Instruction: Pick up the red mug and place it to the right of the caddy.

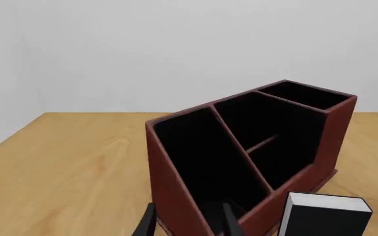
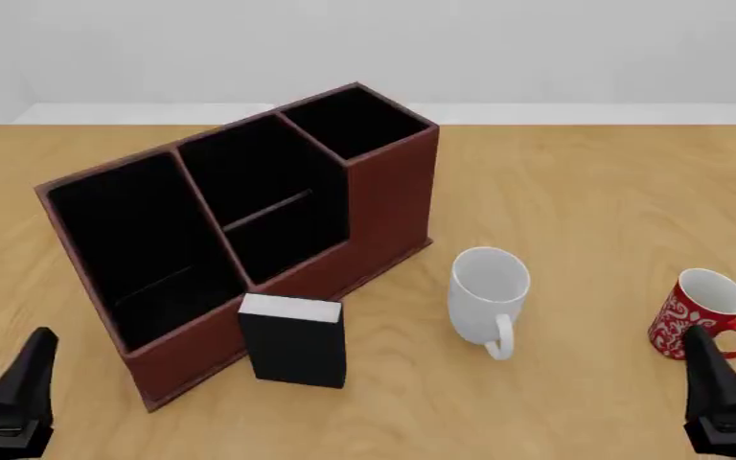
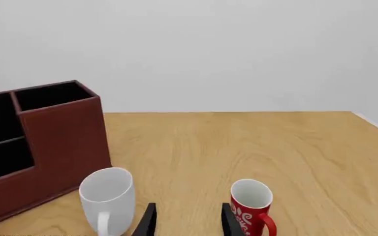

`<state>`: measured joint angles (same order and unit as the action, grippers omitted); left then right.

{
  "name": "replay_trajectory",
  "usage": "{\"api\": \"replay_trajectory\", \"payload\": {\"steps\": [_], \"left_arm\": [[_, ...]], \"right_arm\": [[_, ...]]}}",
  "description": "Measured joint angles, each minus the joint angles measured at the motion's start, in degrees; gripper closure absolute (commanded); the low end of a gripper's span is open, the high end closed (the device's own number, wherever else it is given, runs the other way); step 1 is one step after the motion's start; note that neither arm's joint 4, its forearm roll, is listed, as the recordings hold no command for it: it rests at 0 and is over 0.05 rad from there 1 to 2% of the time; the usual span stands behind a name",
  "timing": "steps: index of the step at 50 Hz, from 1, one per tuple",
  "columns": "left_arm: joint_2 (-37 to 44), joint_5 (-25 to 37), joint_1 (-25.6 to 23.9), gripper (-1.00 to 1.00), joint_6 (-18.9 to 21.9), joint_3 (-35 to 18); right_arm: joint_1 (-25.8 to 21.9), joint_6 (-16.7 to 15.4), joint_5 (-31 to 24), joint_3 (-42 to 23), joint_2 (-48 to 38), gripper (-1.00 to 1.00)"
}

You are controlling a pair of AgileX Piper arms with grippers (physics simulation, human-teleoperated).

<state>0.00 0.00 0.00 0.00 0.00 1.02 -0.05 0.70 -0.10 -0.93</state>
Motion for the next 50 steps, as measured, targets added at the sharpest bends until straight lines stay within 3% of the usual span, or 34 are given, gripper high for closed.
{"api": "replay_trajectory", "payload": {"steps": [23, 30, 37, 50], "left_arm": [[0.00, 0.00, 0.00, -1.00, 0.00, 0.00], [0.00, 0.00, 0.00, -1.00, 0.00, 0.00], [0.00, 0.00, 0.00, -1.00, 0.00, 0.00], [0.00, 0.00, 0.00, -1.00, 0.00, 0.00]], "right_arm": [[-0.54, -1.41, -1.68, -3.18, -2.68, -1.00], [-0.60, -2.37, -6.10, -10.64, -7.10, -1.00], [-0.78, -3.12, -14.19, -20.96, -11.13, -1.00], [3.06, -10.95, -25.56, -34.54, -19.83, -1.00]]}}
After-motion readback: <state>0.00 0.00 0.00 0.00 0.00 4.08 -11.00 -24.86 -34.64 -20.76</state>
